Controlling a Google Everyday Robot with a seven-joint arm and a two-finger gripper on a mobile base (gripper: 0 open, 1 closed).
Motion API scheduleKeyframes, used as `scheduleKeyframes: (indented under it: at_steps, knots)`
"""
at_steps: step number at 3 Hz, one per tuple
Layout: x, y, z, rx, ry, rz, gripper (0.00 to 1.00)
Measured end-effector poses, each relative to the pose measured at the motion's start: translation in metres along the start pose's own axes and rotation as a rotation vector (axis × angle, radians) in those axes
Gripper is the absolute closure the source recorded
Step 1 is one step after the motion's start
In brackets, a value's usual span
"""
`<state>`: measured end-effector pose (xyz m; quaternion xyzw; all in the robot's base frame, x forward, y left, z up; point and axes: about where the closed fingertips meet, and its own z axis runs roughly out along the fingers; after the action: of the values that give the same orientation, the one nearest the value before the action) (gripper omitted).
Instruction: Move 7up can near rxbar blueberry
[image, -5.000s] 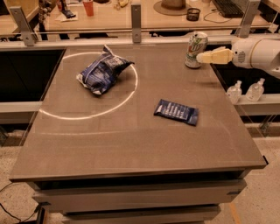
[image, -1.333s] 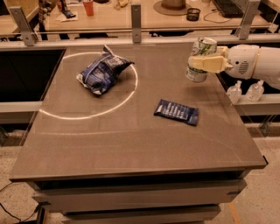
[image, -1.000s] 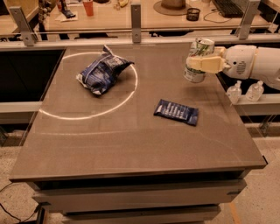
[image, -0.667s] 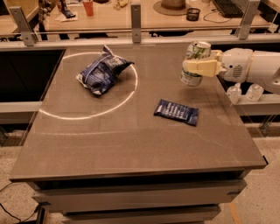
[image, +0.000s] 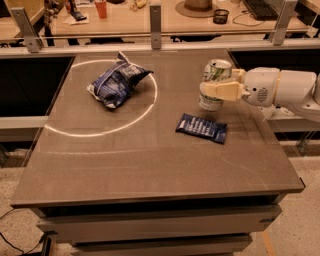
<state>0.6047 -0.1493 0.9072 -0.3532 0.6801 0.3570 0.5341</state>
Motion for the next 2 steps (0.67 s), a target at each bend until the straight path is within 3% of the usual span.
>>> scheduleKeyframes:
  at_steps: [2]
  knots:
    - [0.0237,0.0168,0.0086,-0.013,0.020,-0.015,1.00]
